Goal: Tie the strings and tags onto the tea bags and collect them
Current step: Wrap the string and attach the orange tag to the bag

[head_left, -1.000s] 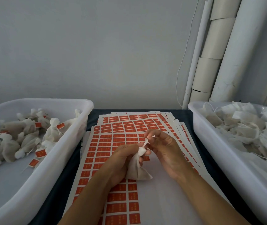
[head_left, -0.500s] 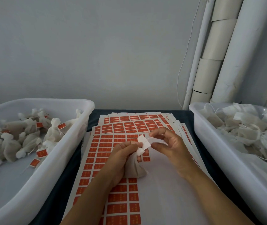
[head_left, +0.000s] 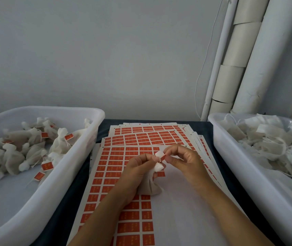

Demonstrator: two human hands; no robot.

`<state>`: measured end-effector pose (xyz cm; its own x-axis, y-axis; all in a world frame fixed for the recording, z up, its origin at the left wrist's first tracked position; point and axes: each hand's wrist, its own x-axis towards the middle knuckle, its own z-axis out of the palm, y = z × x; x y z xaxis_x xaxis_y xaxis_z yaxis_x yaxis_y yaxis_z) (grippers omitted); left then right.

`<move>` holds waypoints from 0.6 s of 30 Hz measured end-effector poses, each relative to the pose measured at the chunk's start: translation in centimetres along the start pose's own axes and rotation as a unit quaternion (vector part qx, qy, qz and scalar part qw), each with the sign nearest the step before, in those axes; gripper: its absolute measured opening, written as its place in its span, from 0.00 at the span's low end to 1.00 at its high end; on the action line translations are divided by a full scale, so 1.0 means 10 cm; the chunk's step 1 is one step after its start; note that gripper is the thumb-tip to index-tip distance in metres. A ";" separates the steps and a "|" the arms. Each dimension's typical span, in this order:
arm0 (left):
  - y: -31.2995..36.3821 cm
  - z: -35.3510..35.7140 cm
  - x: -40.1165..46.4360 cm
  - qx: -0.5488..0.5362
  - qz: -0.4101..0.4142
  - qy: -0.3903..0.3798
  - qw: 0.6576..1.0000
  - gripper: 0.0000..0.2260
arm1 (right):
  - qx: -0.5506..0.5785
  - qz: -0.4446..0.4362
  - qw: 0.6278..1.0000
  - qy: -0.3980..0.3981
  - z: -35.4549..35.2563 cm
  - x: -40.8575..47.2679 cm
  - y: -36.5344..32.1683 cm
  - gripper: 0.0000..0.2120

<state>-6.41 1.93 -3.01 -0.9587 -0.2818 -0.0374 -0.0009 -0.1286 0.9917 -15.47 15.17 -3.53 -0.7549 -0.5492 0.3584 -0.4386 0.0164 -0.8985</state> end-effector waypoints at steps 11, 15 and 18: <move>-0.09 0.00 0.05 0.057 0.038 0.009 0.998 0.06 | 0.005 0.019 0.999 0.034 0.11 -0.05 -0.03 0.03; -0.10 0.00 0.07 0.074 0.056 0.021 0.995 0.06 | -0.024 0.013 0.999 0.046 0.12 -0.04 -0.02 0.05; -0.10 0.01 0.07 0.075 0.068 0.017 0.995 0.06 | -0.031 0.015 0.998 0.051 0.13 -0.04 -0.01 0.06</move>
<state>-7.08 1.98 -4.04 -0.9427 -0.3197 0.0959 0.0824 0.0555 0.9951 -14.54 14.30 -3.88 -0.8121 -0.4601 0.3588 -0.4428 0.0854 -0.8926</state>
